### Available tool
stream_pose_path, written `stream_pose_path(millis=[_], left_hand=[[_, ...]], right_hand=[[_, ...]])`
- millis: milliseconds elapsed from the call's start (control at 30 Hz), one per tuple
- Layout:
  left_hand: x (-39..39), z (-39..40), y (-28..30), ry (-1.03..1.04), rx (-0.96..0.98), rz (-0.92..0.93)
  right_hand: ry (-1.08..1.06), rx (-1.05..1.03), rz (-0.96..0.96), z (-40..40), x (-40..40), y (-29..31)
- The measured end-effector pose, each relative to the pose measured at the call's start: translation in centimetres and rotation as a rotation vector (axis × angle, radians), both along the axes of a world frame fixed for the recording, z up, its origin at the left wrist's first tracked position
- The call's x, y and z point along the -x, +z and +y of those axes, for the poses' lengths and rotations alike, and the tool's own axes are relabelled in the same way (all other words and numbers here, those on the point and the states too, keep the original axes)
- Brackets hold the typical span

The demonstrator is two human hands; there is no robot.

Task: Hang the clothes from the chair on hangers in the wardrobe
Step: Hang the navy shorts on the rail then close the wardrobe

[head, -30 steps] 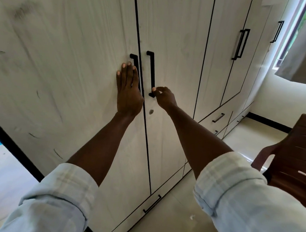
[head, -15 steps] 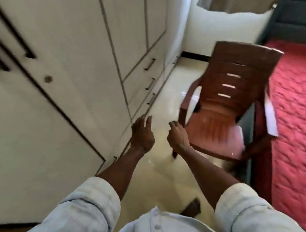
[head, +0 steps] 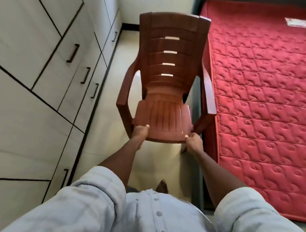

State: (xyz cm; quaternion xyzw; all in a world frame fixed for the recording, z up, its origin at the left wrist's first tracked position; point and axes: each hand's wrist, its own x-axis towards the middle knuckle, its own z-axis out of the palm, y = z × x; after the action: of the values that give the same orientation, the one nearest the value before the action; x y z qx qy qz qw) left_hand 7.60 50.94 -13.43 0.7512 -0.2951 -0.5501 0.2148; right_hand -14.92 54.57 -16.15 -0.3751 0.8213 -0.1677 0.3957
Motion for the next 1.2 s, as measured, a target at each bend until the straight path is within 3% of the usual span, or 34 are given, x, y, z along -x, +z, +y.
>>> stream_pose_path(millis=[67,167,233,300,367,400,433,533,600,700,833,933,1067,1200], left_hand=[[0.8,-1.2,-0.1,0.154,-0.034,0.184],[1.5,-4.2,-1.0,0.296,-0.048,0.181],[0.9,-5.1,-1.3,0.207,-0.002,-0.127],[0.6,-6.2,-1.7,-0.104,0.121,-0.529],[0.3,-8.3,-2.9,-0.3,0.234,-0.65],[0.0,-9.8,-3.9,-0.271,0.265,-0.648],[-0.3,-11.8,-4.9,-0.111,0.223,-0.564],[-1.8,-17.3,-7.7,0.593,-0.032,-0.117],[-2.5,-19.7,-8.7,0.774,-0.136,0.014],[-3.0,-22.0,-8.3,0.813,-0.232,0.048],[-3.6,-23.5,-9.3,0.844,-0.365,-0.085],[-2.7,-23.9,-9.4,0.885,-0.361,-0.17],[-3.6,-26.8,-8.7,0.806,-0.383,-0.183],[-5.2,-32.6,-9.4,0.753,-0.304,-0.139]], right_hand=[[-0.172,-0.019,-0.133,-1.5,2.1,-1.4],[-0.376,-0.013,-0.241,-4.1,3.9,-1.7],[-0.308,-0.017,-0.066,-4.8,4.3,-0.7],[-0.021,-0.033,0.237,-5.9,5.1,-0.2],[0.101,-0.01,0.367,-8.0,6.1,-0.5],[0.085,0.005,0.351,-9.3,6.8,-1.6],[0.005,-0.004,0.287,-10.9,7.3,-2.2],[-0.497,-0.026,-0.059,-15.3,8.7,-4.2],[-0.799,0.013,-0.307,-17.1,9.1,-4.8],[-1.061,0.014,-0.462,-19.3,9.6,-5.1],[-1.19,-0.036,-0.306,-21.3,9.4,-5.9],[-1.286,-0.006,-0.245,-22.6,9.3,-6.6],[-1.301,0.039,-0.368,-25.4,9.2,-6.0],[-1.177,0.035,-0.457,-30.8,10.4,-5.9]])
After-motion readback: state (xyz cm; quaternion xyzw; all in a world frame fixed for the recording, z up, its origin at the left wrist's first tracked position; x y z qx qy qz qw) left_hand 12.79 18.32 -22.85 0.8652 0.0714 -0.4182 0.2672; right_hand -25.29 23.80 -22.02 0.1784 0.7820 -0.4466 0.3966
